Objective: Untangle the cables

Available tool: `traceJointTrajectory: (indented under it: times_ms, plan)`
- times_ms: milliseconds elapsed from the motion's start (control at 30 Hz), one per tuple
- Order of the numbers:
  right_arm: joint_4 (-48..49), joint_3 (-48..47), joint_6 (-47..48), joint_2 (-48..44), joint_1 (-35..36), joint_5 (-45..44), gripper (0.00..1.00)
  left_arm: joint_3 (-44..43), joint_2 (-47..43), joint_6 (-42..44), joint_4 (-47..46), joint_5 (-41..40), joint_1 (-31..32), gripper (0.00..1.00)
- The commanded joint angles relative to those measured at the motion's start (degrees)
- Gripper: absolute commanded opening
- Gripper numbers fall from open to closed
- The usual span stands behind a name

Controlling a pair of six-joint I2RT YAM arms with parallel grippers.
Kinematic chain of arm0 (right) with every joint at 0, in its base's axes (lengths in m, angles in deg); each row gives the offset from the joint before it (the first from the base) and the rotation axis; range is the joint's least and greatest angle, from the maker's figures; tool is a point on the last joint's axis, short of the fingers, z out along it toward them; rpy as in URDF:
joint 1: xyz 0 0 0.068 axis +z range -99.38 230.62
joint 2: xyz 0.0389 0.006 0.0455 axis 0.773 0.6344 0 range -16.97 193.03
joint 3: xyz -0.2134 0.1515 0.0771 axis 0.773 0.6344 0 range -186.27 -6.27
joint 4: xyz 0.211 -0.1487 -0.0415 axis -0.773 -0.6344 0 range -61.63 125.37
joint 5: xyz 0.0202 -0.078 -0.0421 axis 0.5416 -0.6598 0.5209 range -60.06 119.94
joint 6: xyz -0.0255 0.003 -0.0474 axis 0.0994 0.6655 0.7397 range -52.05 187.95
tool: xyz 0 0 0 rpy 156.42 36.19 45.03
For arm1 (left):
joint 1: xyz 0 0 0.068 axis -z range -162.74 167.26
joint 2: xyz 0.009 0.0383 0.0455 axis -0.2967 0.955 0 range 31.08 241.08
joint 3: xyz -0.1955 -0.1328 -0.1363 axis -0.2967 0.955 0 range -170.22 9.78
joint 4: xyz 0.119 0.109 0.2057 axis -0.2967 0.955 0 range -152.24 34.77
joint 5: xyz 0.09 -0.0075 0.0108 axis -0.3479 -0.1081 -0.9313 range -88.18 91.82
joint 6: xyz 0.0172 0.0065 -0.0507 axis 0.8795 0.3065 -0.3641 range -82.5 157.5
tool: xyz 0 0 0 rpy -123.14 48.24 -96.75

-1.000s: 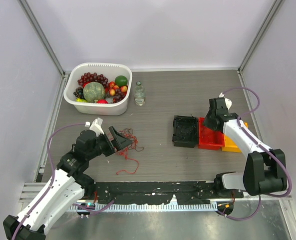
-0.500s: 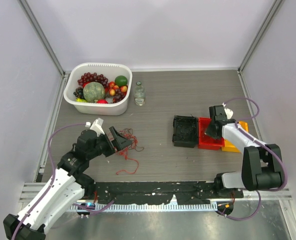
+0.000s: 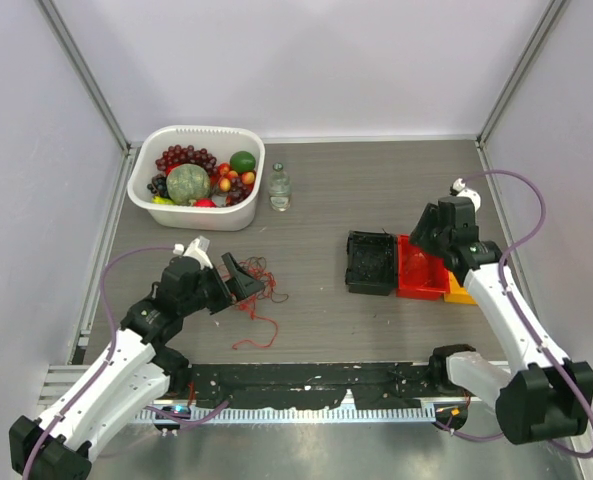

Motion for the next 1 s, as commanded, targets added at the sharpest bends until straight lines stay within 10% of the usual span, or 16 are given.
traceJointTrajectory:
  times_ms: [0,133,267,533,967]
  plan:
    - [-0.34,-3.53,4.15,-5.26,5.59,2.96,0.56,-0.83,-0.28,0.95,1.71,-5.37,-0.1,1.0]
    - [0.02,-5.81,2.58,-5.71,18.86,-5.61,0.57,-0.57,0.16,-0.37,1.99,-7.58,-0.1,1.0]
    - [-6.65,-8.28,-5.59,0.61,17.31,-23.05,0.57,-0.66,1.12,-0.81,0.14,-4.33,-0.1,0.99]
    - [1.86,-0.72,-6.48,7.21,-1.08,-9.0,0.23,-0.13,-1.77,-0.54,1.28,-3.09,-0.1,0.99]
    - [5.99,-0.28,-5.34,19.16,-1.08,-15.33,0.31,0.05,-1.86,0.86,0.58,-2.3,-0.1,1.0]
